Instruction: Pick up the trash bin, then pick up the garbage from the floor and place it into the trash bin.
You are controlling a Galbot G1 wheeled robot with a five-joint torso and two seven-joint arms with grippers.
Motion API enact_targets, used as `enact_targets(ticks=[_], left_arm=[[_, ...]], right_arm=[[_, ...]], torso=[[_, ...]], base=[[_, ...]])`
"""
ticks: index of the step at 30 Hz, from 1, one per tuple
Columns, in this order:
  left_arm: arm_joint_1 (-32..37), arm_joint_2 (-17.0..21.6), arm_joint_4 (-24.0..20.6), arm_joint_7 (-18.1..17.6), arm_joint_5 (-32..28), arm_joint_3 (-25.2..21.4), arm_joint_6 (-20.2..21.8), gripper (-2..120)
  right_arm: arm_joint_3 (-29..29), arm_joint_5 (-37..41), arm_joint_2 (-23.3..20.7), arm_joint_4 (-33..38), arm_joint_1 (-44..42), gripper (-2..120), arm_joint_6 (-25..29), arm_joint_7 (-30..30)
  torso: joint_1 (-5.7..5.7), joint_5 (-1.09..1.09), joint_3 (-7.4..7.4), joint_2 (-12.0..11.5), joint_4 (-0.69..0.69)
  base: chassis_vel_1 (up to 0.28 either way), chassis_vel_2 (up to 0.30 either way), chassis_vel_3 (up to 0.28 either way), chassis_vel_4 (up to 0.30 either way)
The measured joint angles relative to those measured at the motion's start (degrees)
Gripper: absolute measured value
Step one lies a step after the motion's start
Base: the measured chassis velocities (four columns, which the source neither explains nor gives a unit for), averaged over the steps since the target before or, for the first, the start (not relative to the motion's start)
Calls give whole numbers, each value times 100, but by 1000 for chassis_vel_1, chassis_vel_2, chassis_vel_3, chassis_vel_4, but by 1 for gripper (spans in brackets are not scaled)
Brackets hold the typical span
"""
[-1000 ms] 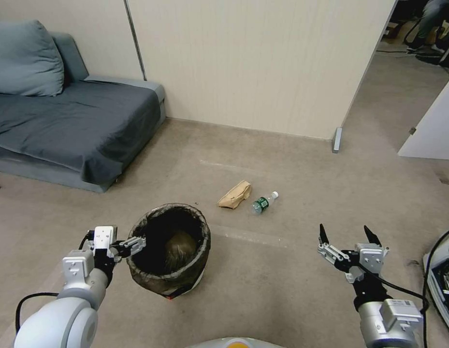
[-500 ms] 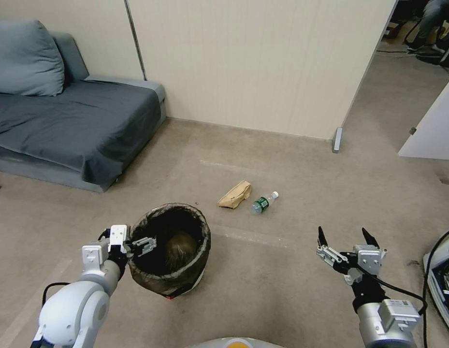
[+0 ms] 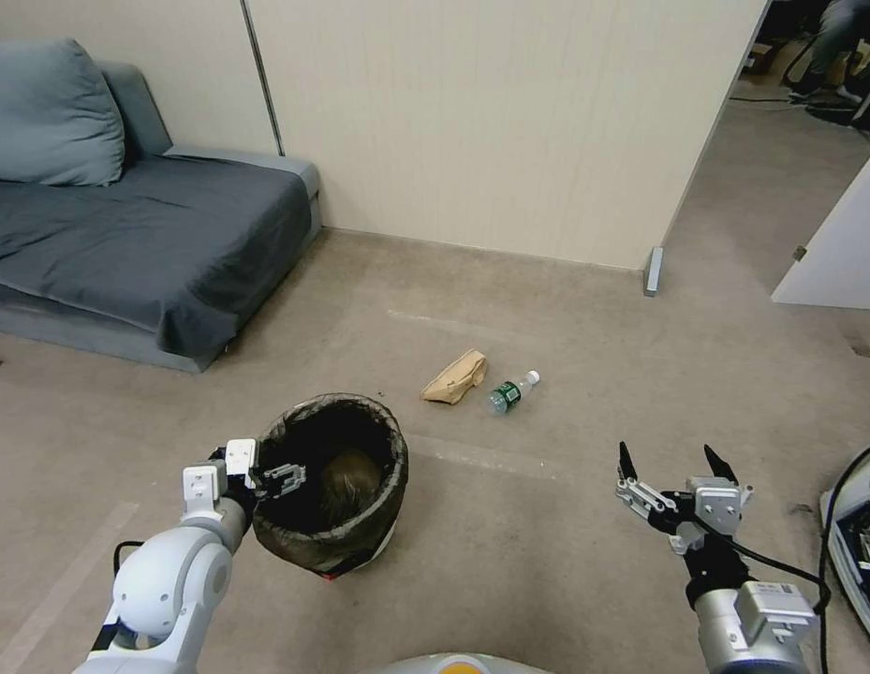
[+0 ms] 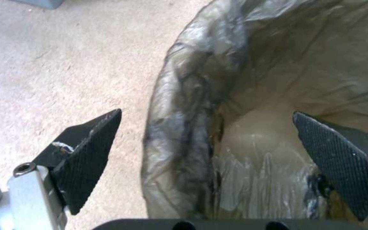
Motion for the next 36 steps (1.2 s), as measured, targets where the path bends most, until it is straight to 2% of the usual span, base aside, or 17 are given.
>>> enact_targets(ticks=[16, 21, 23, 27, 30, 31, 32, 35, 36], left_arm=[[-171, 59, 240, -95, -79, -73, 98, 100], [-234, 48, 349, -257, -46, -6, 141, 83], [-242, 47, 361, -263, -46, 3, 140, 80], [-282, 44, 473, -281, -34, 41, 139, 60], [-294, 44, 494, -279, -33, 51, 138, 53], [-302, 45, 502, -274, -33, 64, 137, 45], [-302, 45, 502, -274, -33, 64, 137, 45], [-318, 55, 507, -255, -42, 91, 136, 32], [-318, 55, 507, -255, -42, 91, 136, 32]], right_arm=[[8, 1, 26, -71, 44, 100, -31, 35], [14, 5, 27, -93, 52, 100, -32, 74], [15, 6, 27, -94, 53, 100, -32, 77], [15, 8, 28, -108, 65, 100, -37, 78], [15, 8, 29, -116, 70, 100, -39, 79], [15, 6, 29, -122, 75, 100, -41, 79], [15, 6, 29, -122, 75, 100, -41, 79], [15, 0, 27, -138, 81, 100, -41, 79], [15, 0, 27, -138, 81, 100, -41, 79]], torso=[[0, 0, 0, 0, 0], [0, 2, 0, 0, 0], [0, 2, 0, 0, 0], [0, 3, -1, 0, 1], [0, 3, -1, 1, 1], [0, 4, -1, 0, 1], [0, 4, -1, 0, 1], [0, 4, -1, 1, 1], [0, 4, -1, 1, 1]], base=[[0, 0, 0, 0], [0, 0, 0, 0], [0, 0, 0, 0], [0, 0, 0, 0], [0, 0, 0, 0], [0, 0, 0, 0], [0, 0, 0, 0], [0, 0, 0, 0], [0, 0, 0, 0]])
